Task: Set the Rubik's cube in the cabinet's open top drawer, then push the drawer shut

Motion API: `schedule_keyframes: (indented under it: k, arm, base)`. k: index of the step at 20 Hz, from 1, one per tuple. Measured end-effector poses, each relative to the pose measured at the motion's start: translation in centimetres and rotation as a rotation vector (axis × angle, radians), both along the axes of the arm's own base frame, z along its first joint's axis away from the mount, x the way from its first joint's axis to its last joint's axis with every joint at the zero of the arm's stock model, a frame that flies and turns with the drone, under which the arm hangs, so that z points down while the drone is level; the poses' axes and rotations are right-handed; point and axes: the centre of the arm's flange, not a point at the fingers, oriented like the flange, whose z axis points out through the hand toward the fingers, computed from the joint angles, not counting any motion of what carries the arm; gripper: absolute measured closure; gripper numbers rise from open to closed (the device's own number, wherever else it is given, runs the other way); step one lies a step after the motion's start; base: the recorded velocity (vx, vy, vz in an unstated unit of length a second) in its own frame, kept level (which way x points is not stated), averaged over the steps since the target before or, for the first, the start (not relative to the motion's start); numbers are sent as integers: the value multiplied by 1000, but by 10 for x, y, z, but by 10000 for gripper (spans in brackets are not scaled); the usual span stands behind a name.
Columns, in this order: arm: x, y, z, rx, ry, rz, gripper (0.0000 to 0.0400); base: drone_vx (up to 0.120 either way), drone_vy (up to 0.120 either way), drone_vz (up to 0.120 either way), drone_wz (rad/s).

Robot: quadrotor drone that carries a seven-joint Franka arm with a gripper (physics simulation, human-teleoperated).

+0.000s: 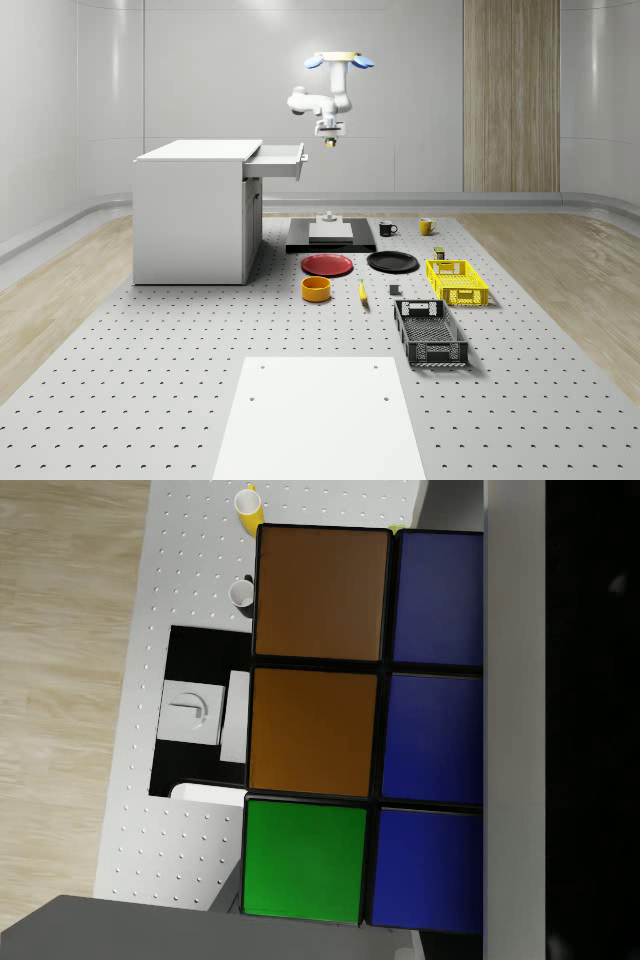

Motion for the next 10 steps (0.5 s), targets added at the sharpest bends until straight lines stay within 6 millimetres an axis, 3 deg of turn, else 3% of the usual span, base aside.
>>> schedule_keyframes:
  k: [10]
  arm:
    - [14, -12, 8, -1, -1, -2, 105]
  base:
    - [0, -120, 0, 0]
